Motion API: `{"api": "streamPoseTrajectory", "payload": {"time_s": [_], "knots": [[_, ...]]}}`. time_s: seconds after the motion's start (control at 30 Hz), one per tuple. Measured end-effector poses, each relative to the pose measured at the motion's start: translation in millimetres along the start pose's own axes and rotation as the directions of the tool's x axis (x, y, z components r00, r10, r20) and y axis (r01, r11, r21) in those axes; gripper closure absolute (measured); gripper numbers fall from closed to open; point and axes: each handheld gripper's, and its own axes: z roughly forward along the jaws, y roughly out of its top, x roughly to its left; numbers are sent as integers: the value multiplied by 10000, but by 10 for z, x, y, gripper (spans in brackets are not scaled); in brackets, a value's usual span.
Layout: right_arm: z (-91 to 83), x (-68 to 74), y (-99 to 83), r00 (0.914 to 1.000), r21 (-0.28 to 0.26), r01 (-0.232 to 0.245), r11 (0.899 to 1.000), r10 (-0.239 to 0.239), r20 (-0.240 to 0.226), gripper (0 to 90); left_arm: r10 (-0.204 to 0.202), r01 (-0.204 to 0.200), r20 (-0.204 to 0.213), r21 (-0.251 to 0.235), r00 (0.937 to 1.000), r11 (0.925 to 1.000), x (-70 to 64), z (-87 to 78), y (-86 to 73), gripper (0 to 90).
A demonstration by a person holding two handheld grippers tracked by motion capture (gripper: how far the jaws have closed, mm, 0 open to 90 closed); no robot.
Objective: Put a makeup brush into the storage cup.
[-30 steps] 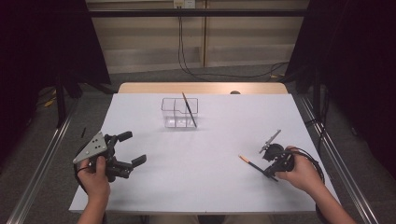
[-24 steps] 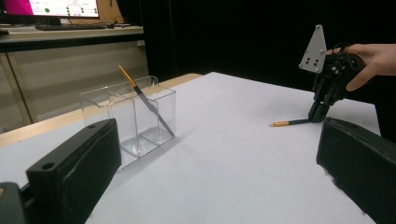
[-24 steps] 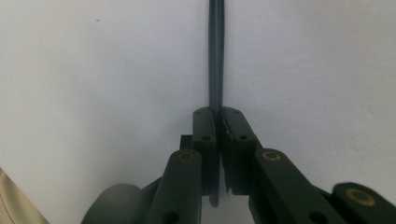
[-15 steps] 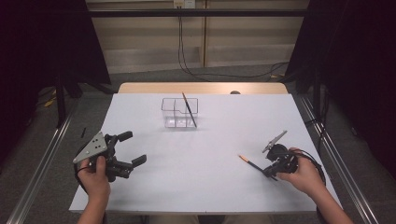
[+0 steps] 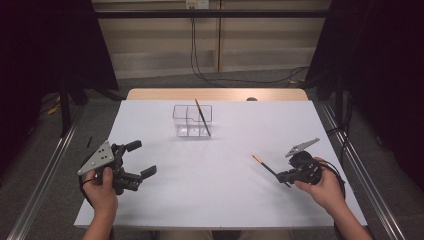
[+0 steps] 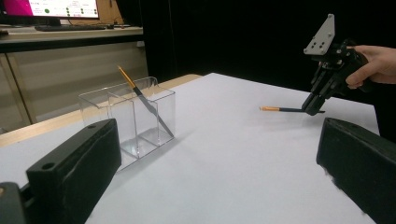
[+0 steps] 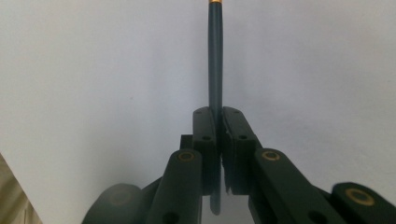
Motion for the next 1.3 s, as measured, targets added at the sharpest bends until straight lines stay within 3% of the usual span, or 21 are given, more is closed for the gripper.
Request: {"api": "streamPoseTrajectory", "payload": {"time_s": [0.03, 0.13, 0.17, 0.2, 0.23, 0.3, 0.37, 0.4, 0.5, 0.6, 0.73, 0.97, 1.0, 1.03, 1.07, 1.3], "knots": [[0, 0, 0, 10000, 0, 0, 10000, 0, 0, 848, 0, 0, 0, 0, 10000, 10000, 0, 0, 0, 0], [-44, -20, -11, 9997, -883, -237, 9958, 227, -116, 848, -2, 2, 18, -15, 10000, 10000, 0, -2, 3, 0], [-44, -20, -11, 9997, -883, -237, 9958, 227, -116, 848, -19, 19, 4, -24, 10000, 10000, 0, -3, 3, 0], [-72, -25, -18, 9995, -1339, -293, 9906, 276, -147, 848, -40, 40, -2, -40, 10000, 10000, -1, -1, 1, 0], [-72, -25, -18, 9995, -1339, -293, 9906, 276, -147, 848, -40, 40, -2, -40, 10000, 10000, -1, -1, 1, 0], [-103, -30, -31, 9993, -2016, -339, 9789, 298, -230, 848, -26, 26, 0, -19, 10000, 10000, -2, 3, -1, 0], [-113, -28, -36, 9990, -2239, -407, 9737, 357, -264, 848, -17, 17, 5, -1, 10000, 10000, -1, 4, 0, 0], [-127, -27, -45, 9991, -2695, -403, 9622, 346, -259, 848, -47, 47, 20, -14, 10000, 10000, -4, 7, -1, 0], [-143, -22, -61, 9982, -3383, -521, 9396, 394, -441, 848, -90, 90, 30, -24, 10000, 10000, -6, 9, -3, 0], [-154, -5, -71, 9976, -3927, -581, 9178, 383, -579, 848, -85, 85, 64, -35, 9999, 10000, -5, 13, -6, 0], [-172, 19, -82, 9966, -4717, -607, 8797, 274, -772, 848, -111, 112, 87, -55, 9999, 9999, -6, 24, -12, 0], [-196, 70, -82, 9974, -5450, -396, 8375, -1, -725, 848, -203, 204, 121, -78, 9997, 9998, -7, 31, -17, 0], [-196, 70, -82, 9974, -5450, -396, 8375, -1, -725, 848, -179, 180, 109, -70, 9998, 9998, -6, 33, -18, 0], [-199, 79, -83, 9974, -5679, -346, 8224, -75, -717, 848, -130, 130, 103, -55, 9999, 9999, -4, 33, -17, 0], [-201, 82, -83, 9972, -5780, -349, 8153, -97, -739, 848, -155, 156, 125, -58, 9998, 9999, -6, 35, -18, 0], [-231, 95, -71, 9966, -6308, -263, 7755, -285, -767, 848, -300, 301, 169, -85, 9994, 9995, -3, 43, -28, 0]]}}
